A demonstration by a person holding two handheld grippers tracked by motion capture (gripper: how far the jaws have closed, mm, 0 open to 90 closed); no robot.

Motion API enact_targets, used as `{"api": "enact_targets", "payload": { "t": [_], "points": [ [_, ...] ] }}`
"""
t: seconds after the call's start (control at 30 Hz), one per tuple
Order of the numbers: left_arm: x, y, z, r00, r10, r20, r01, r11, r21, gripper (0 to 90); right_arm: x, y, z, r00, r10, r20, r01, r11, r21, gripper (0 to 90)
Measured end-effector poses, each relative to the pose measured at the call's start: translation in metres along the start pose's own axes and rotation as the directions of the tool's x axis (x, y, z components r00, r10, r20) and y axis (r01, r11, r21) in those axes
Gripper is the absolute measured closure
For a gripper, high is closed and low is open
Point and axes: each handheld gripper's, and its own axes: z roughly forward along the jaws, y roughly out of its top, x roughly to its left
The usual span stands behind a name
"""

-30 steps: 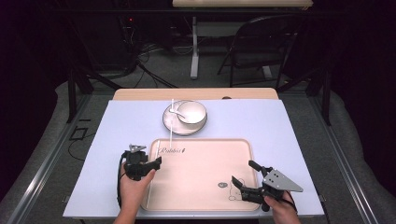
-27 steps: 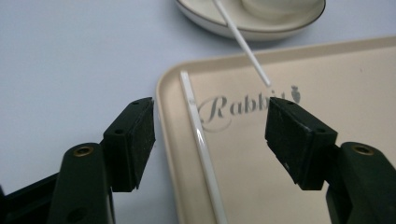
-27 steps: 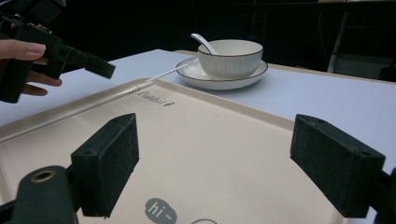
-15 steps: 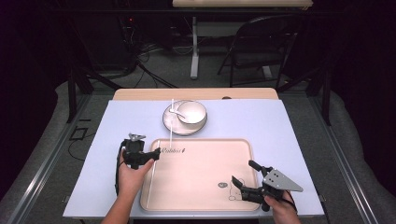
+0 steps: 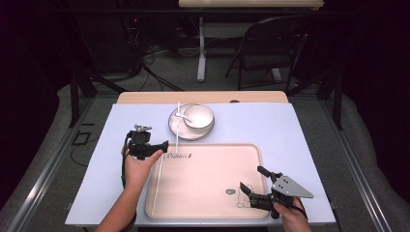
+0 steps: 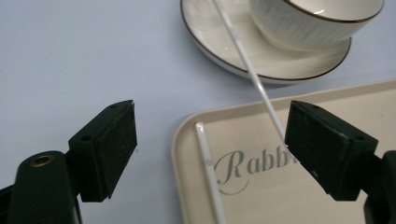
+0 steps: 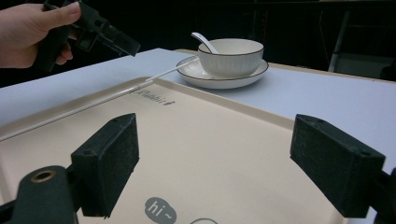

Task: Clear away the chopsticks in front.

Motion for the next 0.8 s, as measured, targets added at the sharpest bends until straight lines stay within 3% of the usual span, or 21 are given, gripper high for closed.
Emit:
{"api": "enact_targets", "payload": {
  "t": [0.23,0.33,0.43,0.7,0.73,0.8],
  "points": [
    [-0.011,0.016,0.012,0.9983,0.058,0.005,-0.058,0.9983,0.002,22.0,-0.001,0.000,-0.001,1.0000,0.000,0.001,0.000,1.000,-0.003,14.7],
    [-0.011,0.020,0.014,0.9988,0.048,0.010,-0.048,0.9988,0.000,24.4,-0.001,0.000,-0.001,1.0000,-0.002,-0.001,0.002,1.000,-0.003,14.7],
    [-0.006,0.026,0.018,0.9989,0.003,0.047,-0.003,1.0000,-0.002,24.7,-0.001,0.000,-0.001,1.0000,-0.004,-0.002,0.004,1.000,-0.002,14.7],
    [-0.006,0.026,0.018,0.9989,0.003,0.047,-0.003,1.0000,-0.002,22.9,-0.001,0.000,-0.001,1.0000,-0.004,-0.003,0.004,1.000,-0.002,14.7],
    [0.006,0.043,0.021,0.9985,-0.039,0.038,0.038,0.9992,0.012,22.1,-0.001,0.000,-0.001,1.0000,-0.005,-0.005,0.005,1.000,-0.003,14.7],
    [0.007,0.045,0.022,0.9990,-0.025,0.036,0.025,0.9997,0.001,23.2,-0.001,0.000,-0.001,1.0000,-0.005,-0.005,0.005,1.000,-0.003,14.7]
  ]
}}
